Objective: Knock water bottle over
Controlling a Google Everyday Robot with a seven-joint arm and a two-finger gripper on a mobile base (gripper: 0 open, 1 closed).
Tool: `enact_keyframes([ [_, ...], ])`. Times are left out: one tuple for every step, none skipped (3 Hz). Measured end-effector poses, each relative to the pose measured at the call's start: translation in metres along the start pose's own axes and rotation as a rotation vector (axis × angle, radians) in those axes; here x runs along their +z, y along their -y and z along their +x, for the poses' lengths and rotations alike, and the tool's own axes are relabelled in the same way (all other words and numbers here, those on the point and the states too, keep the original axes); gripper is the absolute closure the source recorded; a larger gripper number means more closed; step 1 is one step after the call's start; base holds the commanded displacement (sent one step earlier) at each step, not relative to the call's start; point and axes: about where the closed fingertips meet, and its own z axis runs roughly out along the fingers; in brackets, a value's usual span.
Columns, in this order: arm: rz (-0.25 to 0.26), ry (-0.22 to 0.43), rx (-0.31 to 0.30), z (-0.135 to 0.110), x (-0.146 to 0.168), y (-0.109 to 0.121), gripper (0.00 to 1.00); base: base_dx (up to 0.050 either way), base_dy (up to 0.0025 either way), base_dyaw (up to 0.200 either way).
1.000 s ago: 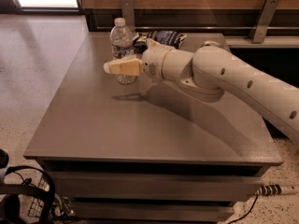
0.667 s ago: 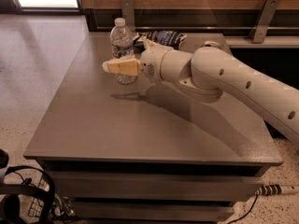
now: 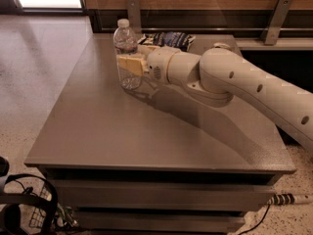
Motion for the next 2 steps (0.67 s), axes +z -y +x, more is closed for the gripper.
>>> enact_keyframes([
  [-0.003, 0.0, -0.001, -0.0006, 0.0013, -0.0019, 0.82, 0.0, 0.0, 0.0],
  [-0.007, 0.001, -0.002, -0.0011, 0.0026, -0.0037, 1.0, 0.0, 0.0, 0.0],
])
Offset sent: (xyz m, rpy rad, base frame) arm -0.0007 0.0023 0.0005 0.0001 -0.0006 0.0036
